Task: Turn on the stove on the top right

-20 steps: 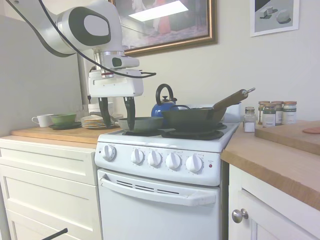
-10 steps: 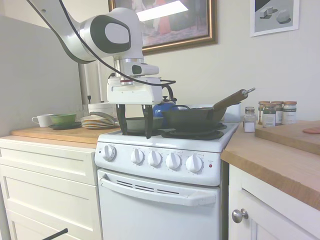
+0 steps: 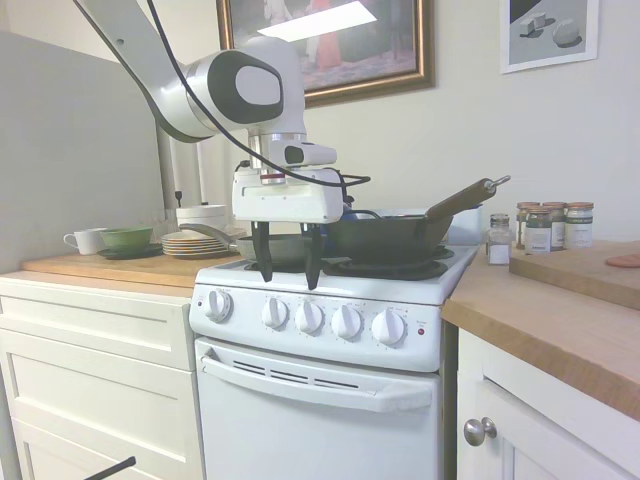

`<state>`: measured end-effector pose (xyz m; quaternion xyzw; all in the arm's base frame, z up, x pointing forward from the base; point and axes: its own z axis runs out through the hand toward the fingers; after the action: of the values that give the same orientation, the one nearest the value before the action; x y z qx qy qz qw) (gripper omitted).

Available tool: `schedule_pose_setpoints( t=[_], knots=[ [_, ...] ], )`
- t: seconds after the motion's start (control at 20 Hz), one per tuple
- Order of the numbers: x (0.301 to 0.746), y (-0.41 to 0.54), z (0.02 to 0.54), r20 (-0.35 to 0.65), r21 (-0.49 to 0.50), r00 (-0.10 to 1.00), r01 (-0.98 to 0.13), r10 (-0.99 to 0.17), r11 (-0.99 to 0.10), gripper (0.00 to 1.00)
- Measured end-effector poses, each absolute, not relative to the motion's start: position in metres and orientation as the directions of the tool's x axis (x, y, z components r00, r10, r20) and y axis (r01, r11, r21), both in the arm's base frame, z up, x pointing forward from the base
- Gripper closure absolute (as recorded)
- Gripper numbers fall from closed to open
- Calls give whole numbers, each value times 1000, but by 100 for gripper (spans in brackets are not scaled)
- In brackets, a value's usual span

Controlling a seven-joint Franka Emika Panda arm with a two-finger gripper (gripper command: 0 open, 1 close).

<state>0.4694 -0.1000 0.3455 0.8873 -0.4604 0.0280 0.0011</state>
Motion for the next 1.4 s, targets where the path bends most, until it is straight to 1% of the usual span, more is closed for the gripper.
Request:
schedule_pose_setpoints(
  t=[1.2, 1.4],
  knots=[
    [478, -129, 333, 109, 4, 538, -841, -836, -541, 100],
    [482, -137, 328, 137, 20, 520, -852, -843, -522, 100]
  ],
)
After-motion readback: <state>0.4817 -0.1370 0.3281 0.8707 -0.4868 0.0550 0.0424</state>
